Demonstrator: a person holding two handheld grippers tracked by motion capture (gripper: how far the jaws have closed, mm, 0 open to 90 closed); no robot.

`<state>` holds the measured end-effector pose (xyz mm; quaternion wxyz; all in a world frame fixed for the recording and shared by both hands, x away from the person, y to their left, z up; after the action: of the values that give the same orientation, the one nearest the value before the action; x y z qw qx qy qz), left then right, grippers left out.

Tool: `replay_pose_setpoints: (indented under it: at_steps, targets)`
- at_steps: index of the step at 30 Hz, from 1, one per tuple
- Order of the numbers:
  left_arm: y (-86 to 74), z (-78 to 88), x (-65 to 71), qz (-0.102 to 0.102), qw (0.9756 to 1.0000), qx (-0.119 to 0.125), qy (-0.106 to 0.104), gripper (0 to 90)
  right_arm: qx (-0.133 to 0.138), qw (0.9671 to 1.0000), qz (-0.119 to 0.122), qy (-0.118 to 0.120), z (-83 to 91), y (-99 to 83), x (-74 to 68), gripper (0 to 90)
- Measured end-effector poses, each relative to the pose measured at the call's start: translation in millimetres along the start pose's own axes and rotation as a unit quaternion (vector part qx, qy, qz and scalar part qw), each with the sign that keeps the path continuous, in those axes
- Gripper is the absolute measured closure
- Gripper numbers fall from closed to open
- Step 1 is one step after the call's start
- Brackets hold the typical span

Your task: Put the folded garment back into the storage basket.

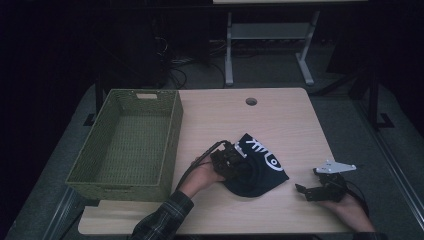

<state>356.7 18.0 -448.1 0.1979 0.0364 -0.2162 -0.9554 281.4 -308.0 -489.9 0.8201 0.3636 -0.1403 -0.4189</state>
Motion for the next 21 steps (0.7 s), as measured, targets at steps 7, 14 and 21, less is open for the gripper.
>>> replay_pose_setpoints:
  at_steps: [7, 14, 21]
  targets:
    - [3.0, 13.9, -0.4, 0.007, 0.9997, 0.024, -0.004, 72.5, 0.0, 1.0, 0.0, 0.0, 0.0, 0.0, -0.1, 7.0]
    - [6.7, 25.6, -2.4, 0.014, 0.9991, 0.039, -0.008, 72.9, 0.0, 1.0, 0.0, 0.0, -0.1, 0.0, 0.0, 7.0]
    - [11.8, 39.1, -5.3, 0.017, 0.9984, 0.054, -0.009, 73.2, 0.0, 1.0, 0.0, 0.0, -0.1, 0.0, 0.0, 7.0]
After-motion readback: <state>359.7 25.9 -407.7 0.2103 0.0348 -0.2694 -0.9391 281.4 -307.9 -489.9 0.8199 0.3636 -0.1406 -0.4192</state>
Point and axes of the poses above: each handheld gripper's, and its own axes: z roughly backward along the jaws, y roughly out of its top, x roughly to its right, the point moved 1 cm from there along -z, roughly forward along the jaws, and after that the axes turned 4 degrees about y, right-handed, at the moved point
